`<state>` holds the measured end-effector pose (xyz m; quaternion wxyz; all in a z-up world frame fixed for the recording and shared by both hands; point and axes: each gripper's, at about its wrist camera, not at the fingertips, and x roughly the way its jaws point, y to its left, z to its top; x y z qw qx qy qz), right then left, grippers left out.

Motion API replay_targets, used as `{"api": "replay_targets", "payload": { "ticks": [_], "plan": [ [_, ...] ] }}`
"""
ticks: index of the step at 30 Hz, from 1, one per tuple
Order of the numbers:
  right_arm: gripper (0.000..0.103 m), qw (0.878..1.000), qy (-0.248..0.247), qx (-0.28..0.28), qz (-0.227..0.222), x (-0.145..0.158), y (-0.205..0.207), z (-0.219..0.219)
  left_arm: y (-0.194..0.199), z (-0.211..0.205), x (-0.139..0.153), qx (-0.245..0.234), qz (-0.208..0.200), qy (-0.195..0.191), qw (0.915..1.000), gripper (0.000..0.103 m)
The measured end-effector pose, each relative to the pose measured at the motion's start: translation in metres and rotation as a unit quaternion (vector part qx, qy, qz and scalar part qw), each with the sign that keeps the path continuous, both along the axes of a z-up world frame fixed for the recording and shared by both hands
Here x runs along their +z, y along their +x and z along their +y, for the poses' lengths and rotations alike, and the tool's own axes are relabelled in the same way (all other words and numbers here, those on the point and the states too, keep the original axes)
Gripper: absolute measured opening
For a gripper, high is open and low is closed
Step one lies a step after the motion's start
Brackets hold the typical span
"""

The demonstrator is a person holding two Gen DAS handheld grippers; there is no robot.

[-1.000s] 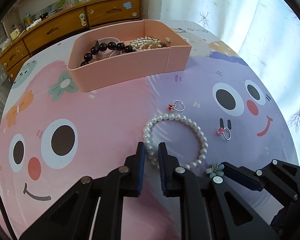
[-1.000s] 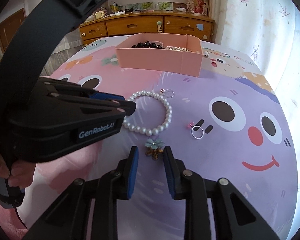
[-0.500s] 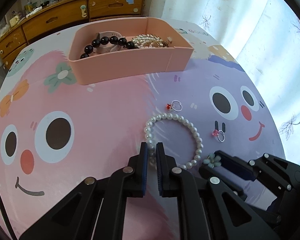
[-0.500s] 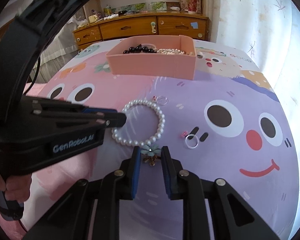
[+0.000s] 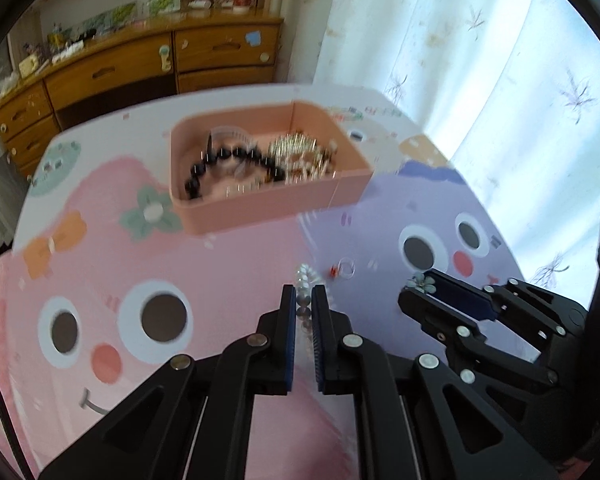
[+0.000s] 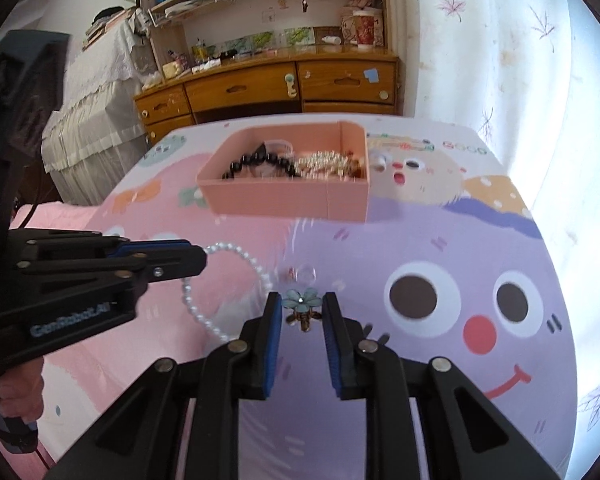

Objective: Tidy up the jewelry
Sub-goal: 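Drop the pearl bracelet into the pink tray with the left tool while the right drops the earring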

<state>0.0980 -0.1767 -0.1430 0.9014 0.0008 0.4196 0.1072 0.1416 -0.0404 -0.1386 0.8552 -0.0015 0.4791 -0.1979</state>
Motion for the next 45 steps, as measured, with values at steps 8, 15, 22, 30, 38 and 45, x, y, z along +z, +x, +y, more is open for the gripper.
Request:
{"api": "replay_targets", "payload": {
  "ticks": [8, 15, 22, 30, 38, 45],
  "plan": [
    [0.020, 0.999, 0.027, -0.026, -0.031, 0.028, 0.027, -0.003, 0.016, 0.004, 0.042, -0.015, -0.044, -0.011, 0.9988, 0.005],
    [0.020, 0.997, 0.027, -0.044, -0.065, 0.044, 0.049, -0.003, 0.043, -0.002, 0.064, -0.034, -0.076, -0.033, 0.9960, 0.005],
    [0.021, 0.995, 0.012, -0.056, -0.084, 0.045, 0.069, 0.000, 0.069, -0.005, 0.063, -0.031, -0.086, -0.043, 0.9948, 0.005],
    [0.021, 0.994, 0.010, -0.064, -0.093, 0.041, 0.090, 0.004, 0.095, 0.008, 0.054, -0.011, -0.083, -0.052, 0.9952, 0.005],
    [0.028, 0.997, 0.009, -0.063, -0.050, 0.029, 0.107, 0.008, 0.105, 0.019, 0.044, -0.001, -0.064, -0.055, 0.9965, 0.029],
    [0.028, 0.998, 0.015, -0.050, -0.040, 0.027, 0.099, 0.005, 0.101, 0.022, 0.045, 0.001, -0.063, -0.037, 0.9973, 0.045]
  ]
}}
